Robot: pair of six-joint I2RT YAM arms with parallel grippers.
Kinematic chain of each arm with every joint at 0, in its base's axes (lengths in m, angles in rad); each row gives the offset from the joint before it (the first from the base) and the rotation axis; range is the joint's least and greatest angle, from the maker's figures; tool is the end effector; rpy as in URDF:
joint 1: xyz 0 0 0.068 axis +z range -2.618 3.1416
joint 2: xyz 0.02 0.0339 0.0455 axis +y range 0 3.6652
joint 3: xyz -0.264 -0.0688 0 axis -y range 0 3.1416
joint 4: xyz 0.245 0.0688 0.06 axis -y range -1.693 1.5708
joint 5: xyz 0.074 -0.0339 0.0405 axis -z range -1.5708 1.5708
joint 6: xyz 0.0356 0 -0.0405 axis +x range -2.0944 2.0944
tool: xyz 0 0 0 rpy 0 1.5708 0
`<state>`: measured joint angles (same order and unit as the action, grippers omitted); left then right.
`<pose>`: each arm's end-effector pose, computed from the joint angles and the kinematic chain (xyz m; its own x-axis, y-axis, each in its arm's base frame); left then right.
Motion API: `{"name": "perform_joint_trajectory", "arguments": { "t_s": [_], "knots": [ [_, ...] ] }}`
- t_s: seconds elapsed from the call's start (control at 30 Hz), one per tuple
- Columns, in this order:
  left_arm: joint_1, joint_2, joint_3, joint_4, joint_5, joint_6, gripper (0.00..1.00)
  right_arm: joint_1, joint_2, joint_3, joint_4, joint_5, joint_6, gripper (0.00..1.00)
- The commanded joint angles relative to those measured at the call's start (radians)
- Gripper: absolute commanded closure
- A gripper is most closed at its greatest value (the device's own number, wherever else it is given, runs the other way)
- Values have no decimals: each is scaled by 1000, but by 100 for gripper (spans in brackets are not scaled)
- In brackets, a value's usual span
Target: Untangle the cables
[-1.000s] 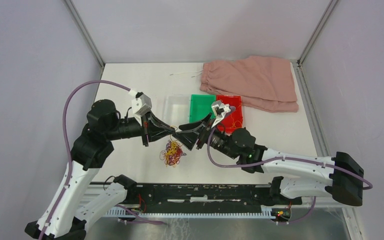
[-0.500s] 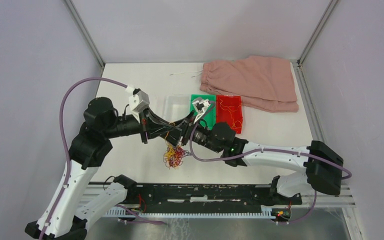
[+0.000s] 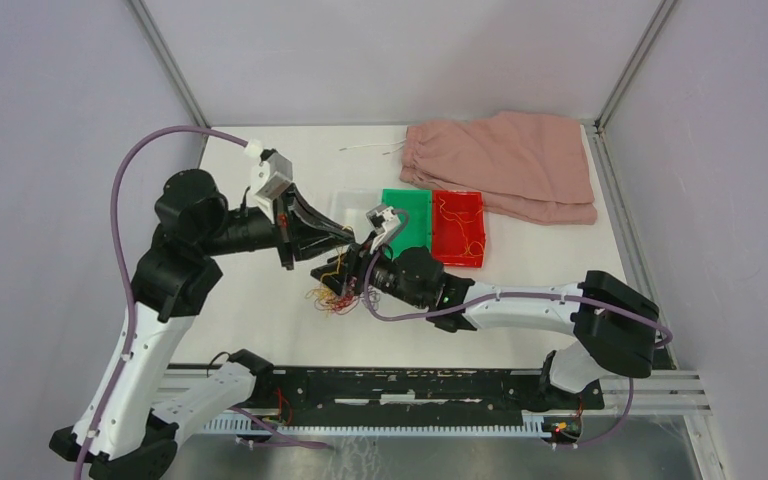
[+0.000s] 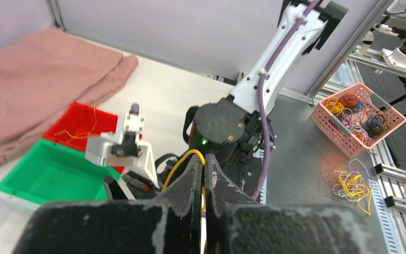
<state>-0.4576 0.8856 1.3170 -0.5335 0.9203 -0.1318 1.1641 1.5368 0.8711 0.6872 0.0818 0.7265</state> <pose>0.1180 -0.0897 0.4651 -0.2191 0.0192 -0.9755 0.9572 0.1978 -0.2111 0.1412 0.3205 0.2756 -0.5802 0.3265 -0.7462 -0.6657 0.3377 0.6654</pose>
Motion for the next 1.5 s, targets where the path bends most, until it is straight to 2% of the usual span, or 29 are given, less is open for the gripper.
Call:
{"name": "perform_joint_trajectory", "arguments": {
  "t_s": [0.0,0.33,0.67,0.77,0.9,1.1,1.2,1.27,1.47],
  "knots": [
    [-3,7,105,92,51,-61,97,2,-15,-12,-37,96,-60,38],
    [-3,83,285,153,54,-110,97,2,1,-89,-57,171,-96,39],
    [-3,174,543,156,-14,-58,97,3,14,-173,-32,188,-88,40],
    [-4,186,578,149,-35,-37,97,2,-12,-188,-29,195,-89,40],
    [-4,149,506,108,-43,10,97,-2,-163,-185,-112,211,-145,38],
    [-4,43,253,79,-56,65,97,-6,-424,-128,-336,155,-323,34],
    [-3,5,167,52,-41,86,97,-6,-543,-109,-417,126,-396,27],
    [-4,-10,131,19,-24,102,97,-6,-595,-96,-446,99,-449,21],
    [-4,-40,61,-23,-23,133,97,-6,-628,28,-601,-26,-548,19]
  ]
}}
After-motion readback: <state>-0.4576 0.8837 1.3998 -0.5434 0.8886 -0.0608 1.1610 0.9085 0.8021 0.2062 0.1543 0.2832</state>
